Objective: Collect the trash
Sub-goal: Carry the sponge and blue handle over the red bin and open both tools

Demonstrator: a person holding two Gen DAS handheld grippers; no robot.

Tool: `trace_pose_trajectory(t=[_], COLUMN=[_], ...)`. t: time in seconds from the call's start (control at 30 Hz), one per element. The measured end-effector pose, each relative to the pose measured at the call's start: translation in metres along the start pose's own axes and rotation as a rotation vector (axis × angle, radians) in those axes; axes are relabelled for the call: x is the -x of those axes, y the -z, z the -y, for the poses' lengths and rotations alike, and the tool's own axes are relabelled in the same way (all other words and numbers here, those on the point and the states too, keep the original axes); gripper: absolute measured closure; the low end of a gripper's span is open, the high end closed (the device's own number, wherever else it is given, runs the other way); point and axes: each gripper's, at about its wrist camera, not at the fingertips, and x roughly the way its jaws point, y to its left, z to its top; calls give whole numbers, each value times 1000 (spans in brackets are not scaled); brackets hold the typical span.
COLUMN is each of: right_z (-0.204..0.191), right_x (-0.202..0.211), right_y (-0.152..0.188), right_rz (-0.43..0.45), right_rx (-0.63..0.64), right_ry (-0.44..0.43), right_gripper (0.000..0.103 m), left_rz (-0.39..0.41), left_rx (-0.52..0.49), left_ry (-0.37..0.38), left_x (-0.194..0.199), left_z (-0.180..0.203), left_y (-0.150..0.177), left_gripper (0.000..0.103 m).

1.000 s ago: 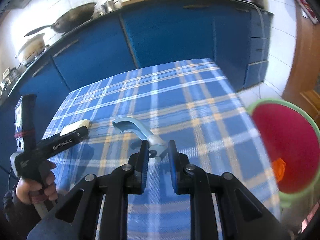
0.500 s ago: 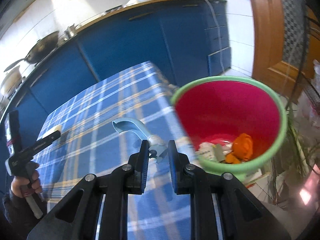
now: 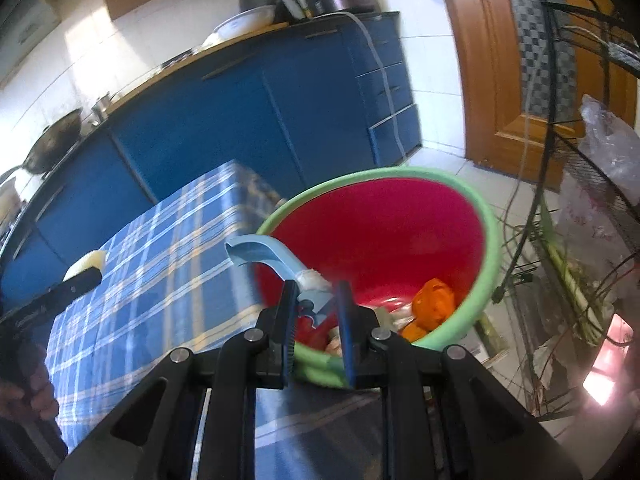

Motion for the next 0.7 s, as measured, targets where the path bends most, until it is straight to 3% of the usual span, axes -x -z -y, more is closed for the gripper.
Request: trace_pose_trajectory(t=[0.17, 0.3, 0.7], right_z=[26, 38, 70], right_x=[-4, -1, -22], right_y=[-12, -21, -23], right_rz=[10, 49, 54], right_rx=[-40, -18, -43], right_ry=[-7, 54, 74], right_gripper=[82, 81, 81], left_rz=[-29, -29, -46], left_rx=[-64, -111, -176], left_ry=[77, 128, 167], left_x=[-17, -25, -62], left_z=[47, 82, 138], left_y=[-3, -8, -14], left_gripper=[23, 23, 23])
